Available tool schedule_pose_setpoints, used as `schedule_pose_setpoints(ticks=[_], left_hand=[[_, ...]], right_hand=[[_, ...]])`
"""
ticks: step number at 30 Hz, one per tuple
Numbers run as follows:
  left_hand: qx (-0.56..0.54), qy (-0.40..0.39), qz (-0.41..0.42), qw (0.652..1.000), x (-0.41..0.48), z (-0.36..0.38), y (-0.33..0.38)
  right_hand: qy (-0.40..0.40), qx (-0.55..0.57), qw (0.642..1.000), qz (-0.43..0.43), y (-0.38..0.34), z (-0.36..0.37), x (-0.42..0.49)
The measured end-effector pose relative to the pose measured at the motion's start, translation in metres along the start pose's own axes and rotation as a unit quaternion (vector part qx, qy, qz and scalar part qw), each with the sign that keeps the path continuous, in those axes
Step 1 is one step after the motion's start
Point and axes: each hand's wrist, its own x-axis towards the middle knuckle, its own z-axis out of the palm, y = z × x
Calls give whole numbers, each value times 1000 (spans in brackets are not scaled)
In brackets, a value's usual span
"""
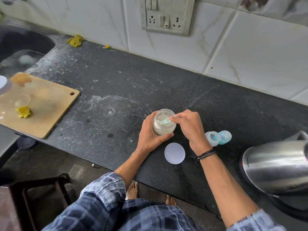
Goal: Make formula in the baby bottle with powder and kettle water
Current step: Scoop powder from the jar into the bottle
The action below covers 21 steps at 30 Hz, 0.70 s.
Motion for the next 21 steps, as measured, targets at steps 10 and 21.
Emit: schedule_pose_setpoints(ticks=[10, 21], left_hand=[[-4, 1, 7, 1000, 0, 0, -1], [2, 0, 2, 1000, 1, 1, -5]], right_hand=[[55, 86, 994, 39, 2, -7, -13], [85, 43, 995, 27, 10, -4, -21]])
